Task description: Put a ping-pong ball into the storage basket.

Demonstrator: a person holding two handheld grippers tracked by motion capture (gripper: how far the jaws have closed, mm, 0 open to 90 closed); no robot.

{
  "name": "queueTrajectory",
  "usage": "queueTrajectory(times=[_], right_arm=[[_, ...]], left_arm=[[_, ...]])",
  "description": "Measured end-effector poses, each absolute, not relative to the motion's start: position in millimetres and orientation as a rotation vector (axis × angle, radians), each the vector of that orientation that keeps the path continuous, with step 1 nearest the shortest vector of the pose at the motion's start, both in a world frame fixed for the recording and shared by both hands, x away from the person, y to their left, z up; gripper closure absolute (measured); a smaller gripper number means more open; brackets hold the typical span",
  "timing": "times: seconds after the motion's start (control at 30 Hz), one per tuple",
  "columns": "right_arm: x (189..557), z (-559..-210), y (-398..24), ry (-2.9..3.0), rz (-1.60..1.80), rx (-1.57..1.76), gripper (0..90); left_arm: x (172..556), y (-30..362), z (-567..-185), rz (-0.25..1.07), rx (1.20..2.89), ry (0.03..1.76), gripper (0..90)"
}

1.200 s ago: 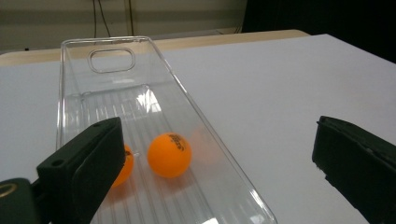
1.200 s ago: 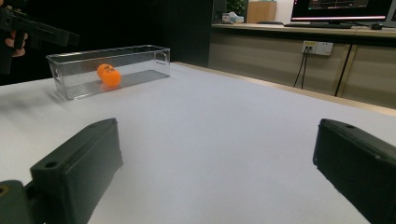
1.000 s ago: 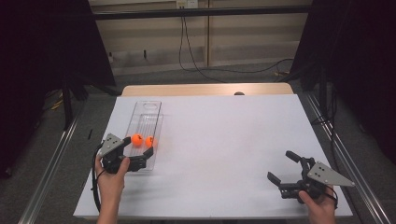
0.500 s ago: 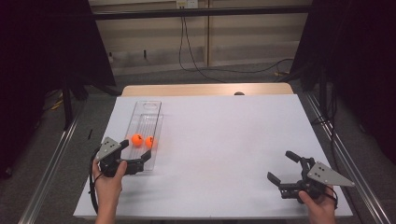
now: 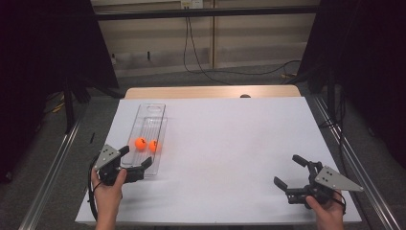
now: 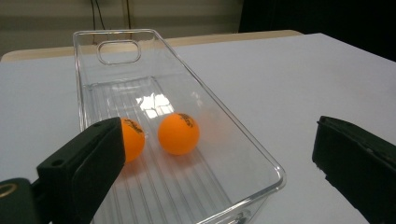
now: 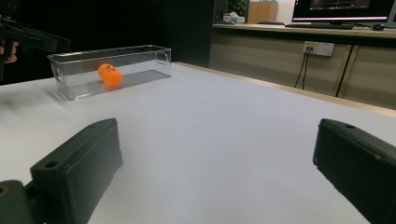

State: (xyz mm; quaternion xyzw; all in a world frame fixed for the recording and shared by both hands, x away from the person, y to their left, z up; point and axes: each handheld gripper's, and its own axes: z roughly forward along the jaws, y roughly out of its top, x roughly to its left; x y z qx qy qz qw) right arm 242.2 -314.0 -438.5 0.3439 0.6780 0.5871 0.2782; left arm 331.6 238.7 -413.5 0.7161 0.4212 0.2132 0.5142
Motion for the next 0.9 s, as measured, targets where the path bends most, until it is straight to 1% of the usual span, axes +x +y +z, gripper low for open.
queueTrajectory(times=[0.5,0.9], right_arm=[[242,-438,-314,1.819,1.578,0.920,0.6],[242,-438,-314,1.818,1.577,0.922,0.6]], left_arm=[[327,248,-418,0.511,1.674,1.010,2.6],[325,249,-424,0.518,1.691,1.002,2.6]])
